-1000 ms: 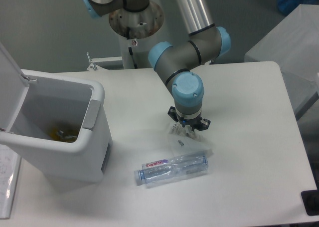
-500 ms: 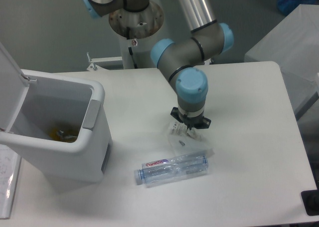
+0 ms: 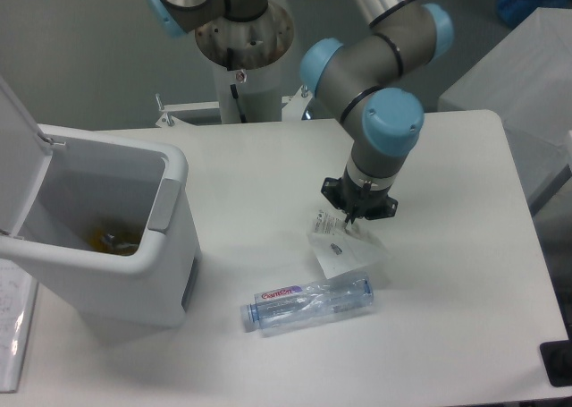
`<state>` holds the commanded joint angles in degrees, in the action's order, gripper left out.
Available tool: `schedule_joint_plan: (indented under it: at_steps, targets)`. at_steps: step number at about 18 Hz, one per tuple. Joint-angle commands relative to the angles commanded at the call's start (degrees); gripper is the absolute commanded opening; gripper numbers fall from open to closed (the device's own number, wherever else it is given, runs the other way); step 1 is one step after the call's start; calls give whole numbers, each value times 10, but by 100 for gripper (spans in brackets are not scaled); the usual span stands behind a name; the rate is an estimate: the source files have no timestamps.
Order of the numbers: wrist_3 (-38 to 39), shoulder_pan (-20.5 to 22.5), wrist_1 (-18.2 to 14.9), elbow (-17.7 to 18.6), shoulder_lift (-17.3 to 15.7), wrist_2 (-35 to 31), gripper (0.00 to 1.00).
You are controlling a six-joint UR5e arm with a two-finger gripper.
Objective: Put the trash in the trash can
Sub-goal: 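Lower the gripper and pinch the white paper wrapper, then lift the wrapper and carry it over the white trash bin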
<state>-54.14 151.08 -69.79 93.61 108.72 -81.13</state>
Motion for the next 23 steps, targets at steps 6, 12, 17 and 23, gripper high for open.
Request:
schedule_joint_plan:
  at_steps: [6, 12, 17, 23]
  targets:
    - [27, 4, -3, -42, -28, 85, 0]
    - [52, 0, -3, -43, -104, 206, 0]
    - [94, -24, -3, -35, -172, 247, 0]
    - [140, -92, -2, -31, -216, 247, 0]
